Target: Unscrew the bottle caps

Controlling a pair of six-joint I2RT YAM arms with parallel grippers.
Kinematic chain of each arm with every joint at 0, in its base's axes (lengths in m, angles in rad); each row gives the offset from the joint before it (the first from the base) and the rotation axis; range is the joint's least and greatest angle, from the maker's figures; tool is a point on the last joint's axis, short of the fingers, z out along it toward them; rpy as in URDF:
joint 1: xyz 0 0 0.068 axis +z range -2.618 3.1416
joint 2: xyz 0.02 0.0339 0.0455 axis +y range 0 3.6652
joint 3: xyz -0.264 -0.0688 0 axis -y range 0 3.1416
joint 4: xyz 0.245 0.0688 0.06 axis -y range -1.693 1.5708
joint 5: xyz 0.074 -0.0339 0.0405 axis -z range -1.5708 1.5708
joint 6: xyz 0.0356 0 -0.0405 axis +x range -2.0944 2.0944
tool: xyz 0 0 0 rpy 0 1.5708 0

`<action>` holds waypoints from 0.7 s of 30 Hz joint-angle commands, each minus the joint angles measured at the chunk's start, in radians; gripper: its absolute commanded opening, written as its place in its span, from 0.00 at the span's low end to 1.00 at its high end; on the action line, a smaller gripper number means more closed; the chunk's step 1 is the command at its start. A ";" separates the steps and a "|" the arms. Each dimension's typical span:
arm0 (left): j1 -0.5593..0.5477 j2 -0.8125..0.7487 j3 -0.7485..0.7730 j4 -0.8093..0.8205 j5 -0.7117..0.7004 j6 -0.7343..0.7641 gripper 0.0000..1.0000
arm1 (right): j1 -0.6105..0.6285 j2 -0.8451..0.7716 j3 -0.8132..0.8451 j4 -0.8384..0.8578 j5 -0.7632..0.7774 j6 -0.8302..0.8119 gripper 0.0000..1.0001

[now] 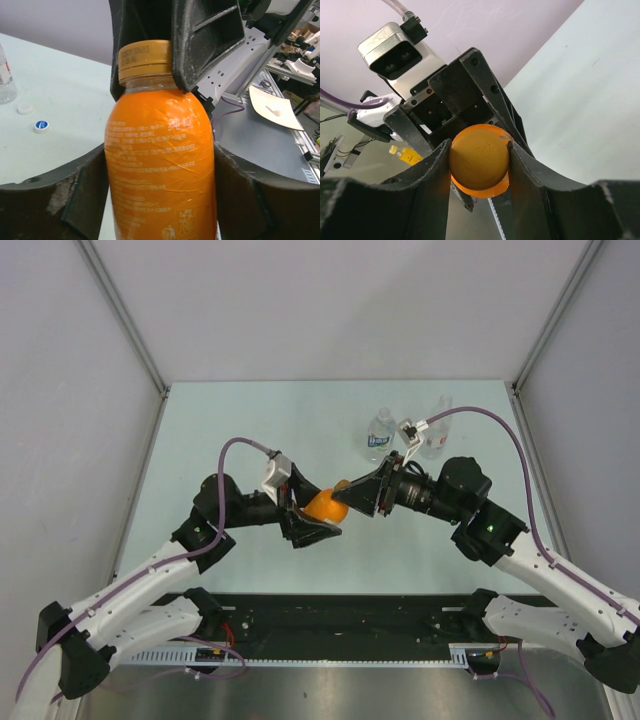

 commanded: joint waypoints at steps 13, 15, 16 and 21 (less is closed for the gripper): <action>-0.004 -0.006 0.009 0.029 -0.045 0.023 0.00 | 0.026 -0.024 0.006 0.045 0.035 -0.008 0.73; -0.005 -0.006 0.009 0.031 -0.048 0.023 0.00 | 0.034 -0.034 0.019 0.028 0.073 -0.017 0.82; -0.005 -0.008 0.010 0.032 -0.051 0.025 0.00 | 0.039 -0.036 0.027 0.021 0.088 -0.023 0.88; -0.007 -0.012 0.019 0.016 -0.119 0.045 0.00 | 0.112 -0.056 0.079 -0.048 0.305 -0.074 0.96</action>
